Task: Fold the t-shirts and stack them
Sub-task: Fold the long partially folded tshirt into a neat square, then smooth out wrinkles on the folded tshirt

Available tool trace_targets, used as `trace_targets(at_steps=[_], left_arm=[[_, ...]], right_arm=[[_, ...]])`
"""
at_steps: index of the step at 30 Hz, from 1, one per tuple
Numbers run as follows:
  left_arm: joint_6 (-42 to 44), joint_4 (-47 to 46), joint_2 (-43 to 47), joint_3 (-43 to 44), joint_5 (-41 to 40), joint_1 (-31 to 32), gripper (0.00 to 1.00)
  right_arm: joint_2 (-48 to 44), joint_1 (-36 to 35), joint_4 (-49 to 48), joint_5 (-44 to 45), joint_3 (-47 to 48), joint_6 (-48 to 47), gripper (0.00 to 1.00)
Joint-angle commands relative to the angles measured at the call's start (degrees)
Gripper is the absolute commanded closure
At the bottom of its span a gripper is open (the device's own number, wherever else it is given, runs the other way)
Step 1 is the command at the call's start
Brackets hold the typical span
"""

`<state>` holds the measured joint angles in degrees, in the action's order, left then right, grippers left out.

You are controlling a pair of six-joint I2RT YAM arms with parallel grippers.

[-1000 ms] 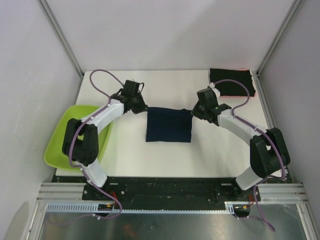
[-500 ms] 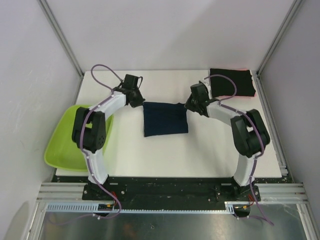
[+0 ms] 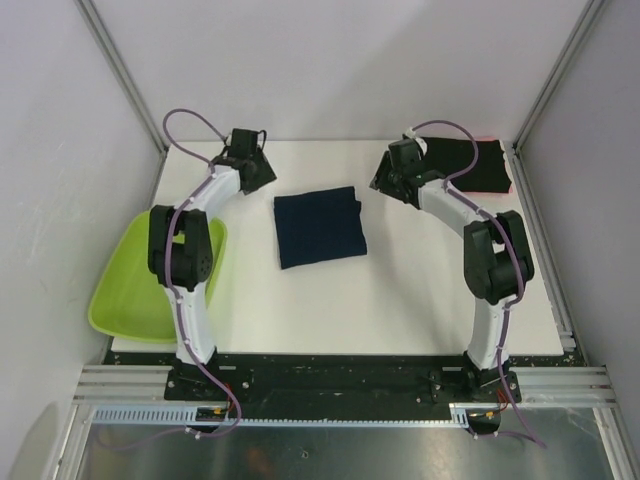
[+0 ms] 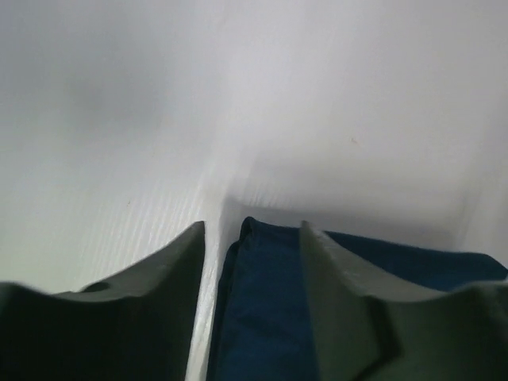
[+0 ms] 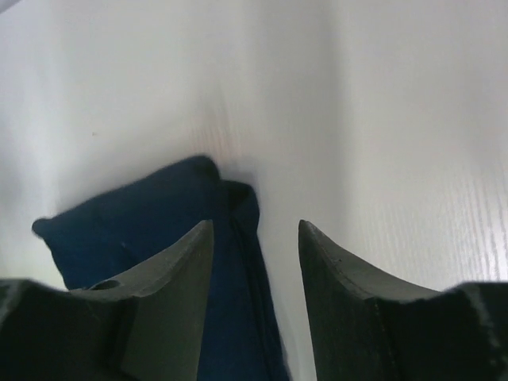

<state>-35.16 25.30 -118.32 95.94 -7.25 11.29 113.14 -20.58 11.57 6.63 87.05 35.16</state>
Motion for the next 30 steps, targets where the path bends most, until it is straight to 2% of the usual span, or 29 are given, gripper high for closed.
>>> trace_targets(at_steps=[1,3,6,8,12,16,22,25,30], left_arm=[[2.79,-0.02,4.05,1.24,0.93,-0.23,0.4],[2.7,0.36,6.06,-0.35,2.08,0.13,0.41],[2.07,0.51,9.52,-4.73,4.26,1.59,0.53],[1.2,0.49,11.34,-8.45,5.93,3.18,0.64],[-0.74,0.29,12.02,-12.91,8.92,5.9,0.76],[-1.35,-0.52,9.02,-12.51,10.9,6.31,0.78],[-0.59,-0.98,1.43,-4.19,12.73,4.62,0.78],[-0.78,-0.99,-2.78,0.36,12.45,3.3,0.76],[-0.49,-0.99,-8.37,6.87,13.97,1.74,0.7]], right_arm=[[-4.09,-3.55,3.09,-2.28,0.04,-3.71,0.53],[-3.5,-5.38,2.18,-3.28,-0.04,-4.82,0.6],[0.12,-7.06,1.85,-4.48,2.69,-5.79,0.72],[2.93,-7.49,0.44,-5.35,4.43,-5.78,0.75],[8.96,-7.14,-1.16,-5.86,8.63,-5.32,0.76],[14.9,-6.11,-2.42,-5.93,13.62,-4.28,0.76],[24.07,-5.9,3.17,-5.97,26.18,-3.17,0.74],[26.29,-5.62,6.35,-6.85,30.61,-2.93,0.71],[27.31,-4.49,8.97,-8.23,32.73,-2.59,0.7]])
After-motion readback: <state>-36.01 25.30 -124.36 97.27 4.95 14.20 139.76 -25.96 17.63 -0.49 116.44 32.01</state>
